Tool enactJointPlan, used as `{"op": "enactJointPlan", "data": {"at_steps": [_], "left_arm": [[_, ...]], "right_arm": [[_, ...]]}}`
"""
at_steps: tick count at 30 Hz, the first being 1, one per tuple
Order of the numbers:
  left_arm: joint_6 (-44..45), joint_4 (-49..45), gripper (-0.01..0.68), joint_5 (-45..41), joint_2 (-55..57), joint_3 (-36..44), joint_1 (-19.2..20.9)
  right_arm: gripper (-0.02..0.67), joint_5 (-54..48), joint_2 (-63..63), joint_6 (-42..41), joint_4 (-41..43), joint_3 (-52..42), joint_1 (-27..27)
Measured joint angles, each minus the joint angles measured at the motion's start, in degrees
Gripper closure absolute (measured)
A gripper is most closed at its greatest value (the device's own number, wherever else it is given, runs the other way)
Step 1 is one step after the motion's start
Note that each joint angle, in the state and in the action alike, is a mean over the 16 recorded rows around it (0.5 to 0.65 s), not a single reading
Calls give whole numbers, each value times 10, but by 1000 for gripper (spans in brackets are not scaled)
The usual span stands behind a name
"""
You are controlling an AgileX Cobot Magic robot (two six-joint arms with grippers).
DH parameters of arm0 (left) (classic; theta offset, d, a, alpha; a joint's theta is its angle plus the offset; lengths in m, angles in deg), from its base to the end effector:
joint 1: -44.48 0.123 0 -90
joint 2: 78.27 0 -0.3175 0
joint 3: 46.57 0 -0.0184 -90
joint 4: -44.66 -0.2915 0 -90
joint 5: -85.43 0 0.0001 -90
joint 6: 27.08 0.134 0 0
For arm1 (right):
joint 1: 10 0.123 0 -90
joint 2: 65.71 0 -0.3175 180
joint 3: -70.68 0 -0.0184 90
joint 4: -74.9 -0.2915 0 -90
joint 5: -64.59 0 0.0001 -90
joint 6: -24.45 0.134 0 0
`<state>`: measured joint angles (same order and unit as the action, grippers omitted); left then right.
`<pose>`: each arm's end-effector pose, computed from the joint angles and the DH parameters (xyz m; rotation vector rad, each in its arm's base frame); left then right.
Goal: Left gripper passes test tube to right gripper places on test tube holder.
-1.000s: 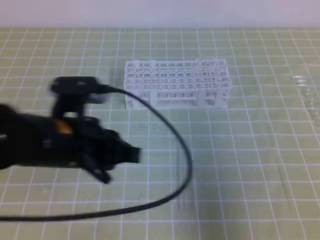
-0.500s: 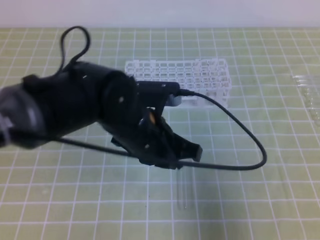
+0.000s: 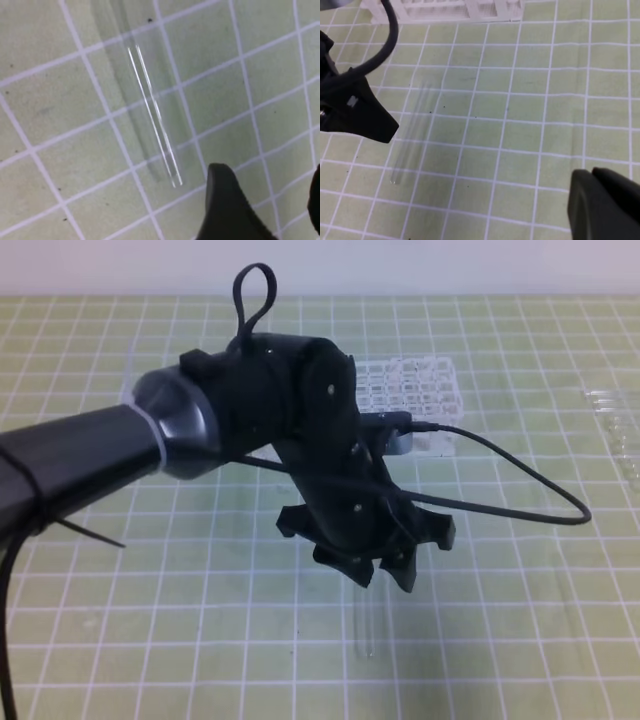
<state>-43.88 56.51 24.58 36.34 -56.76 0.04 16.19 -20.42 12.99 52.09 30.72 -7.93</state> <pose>0.3071 -0.3348 0.2297 0.6003 2.9256 -0.4460 0.1603 0.0447 0.3064 -0.1115 2.2826 0.3932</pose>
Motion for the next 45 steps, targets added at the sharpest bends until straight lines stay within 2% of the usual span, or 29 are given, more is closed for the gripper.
{"op": "enactJointPlan", "data": {"at_steps": [15, 26, 45], "left_arm": [[-93, -85, 343, -27, 66, -43, -45], [-103, -104, 341, -60, 108, -85, -48], [-104, -108, 342, -75, 151, -90, -48]], "right_arm": [[665, 1, 0, 0, 2, 0, 0], [665, 1, 0, 0, 2, 0, 0], [665, 1, 0, 0, 2, 0, 0]]}}
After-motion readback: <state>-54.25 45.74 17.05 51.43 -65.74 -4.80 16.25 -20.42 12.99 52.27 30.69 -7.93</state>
